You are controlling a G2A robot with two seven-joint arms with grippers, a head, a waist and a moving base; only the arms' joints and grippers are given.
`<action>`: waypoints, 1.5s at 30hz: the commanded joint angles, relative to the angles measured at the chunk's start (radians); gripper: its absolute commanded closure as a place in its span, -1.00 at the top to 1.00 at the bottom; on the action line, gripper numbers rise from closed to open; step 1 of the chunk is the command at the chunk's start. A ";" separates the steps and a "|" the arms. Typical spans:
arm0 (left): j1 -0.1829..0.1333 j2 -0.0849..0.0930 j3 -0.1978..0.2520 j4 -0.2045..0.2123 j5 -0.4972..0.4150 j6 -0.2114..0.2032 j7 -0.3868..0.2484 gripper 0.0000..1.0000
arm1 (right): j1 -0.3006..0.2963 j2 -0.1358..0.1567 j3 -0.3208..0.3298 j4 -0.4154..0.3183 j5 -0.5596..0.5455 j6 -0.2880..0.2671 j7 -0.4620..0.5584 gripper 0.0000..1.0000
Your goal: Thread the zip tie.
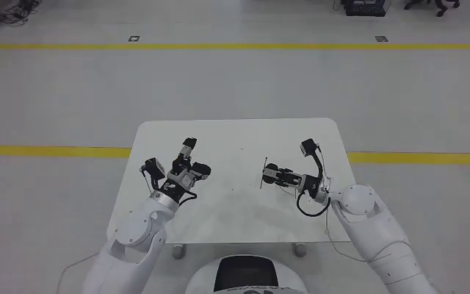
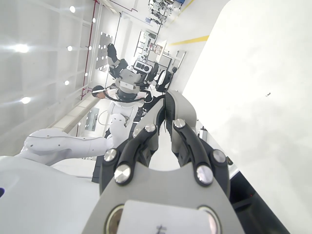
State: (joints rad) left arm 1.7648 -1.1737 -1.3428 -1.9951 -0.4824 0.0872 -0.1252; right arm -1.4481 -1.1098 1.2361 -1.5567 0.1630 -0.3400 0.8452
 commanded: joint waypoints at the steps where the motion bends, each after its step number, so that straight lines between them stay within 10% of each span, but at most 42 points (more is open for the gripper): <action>1: 0.000 0.000 -0.001 0.000 0.000 0.000 0.001 1.00 | 0.000 0.000 0.000 0.000 0.000 0.000 0.000 -1.00; 7: 0.001 -0.001 0.015 0.009 -0.008 -0.002 -0.025 1.00 | -0.003 -0.001 -0.001 -0.002 0.001 0.003 -0.020 -1.00; 18: -0.040 -0.020 0.233 0.061 -0.006 0.007 -0.105 1.00 | -0.018 -0.021 -0.034 0.019 0.048 0.000 -0.151 -1.00; 45: -0.089 -0.021 0.343 0.112 0.125 -0.081 -0.205 1.00 | -0.057 -0.036 -0.041 0.027 0.152 0.004 -0.262 -1.00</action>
State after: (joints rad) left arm 1.6774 -1.1942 -1.0016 -1.8858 -0.3599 0.0078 -0.3371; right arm -1.5041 -1.1452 1.1969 -1.5286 0.3183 -0.3388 0.5864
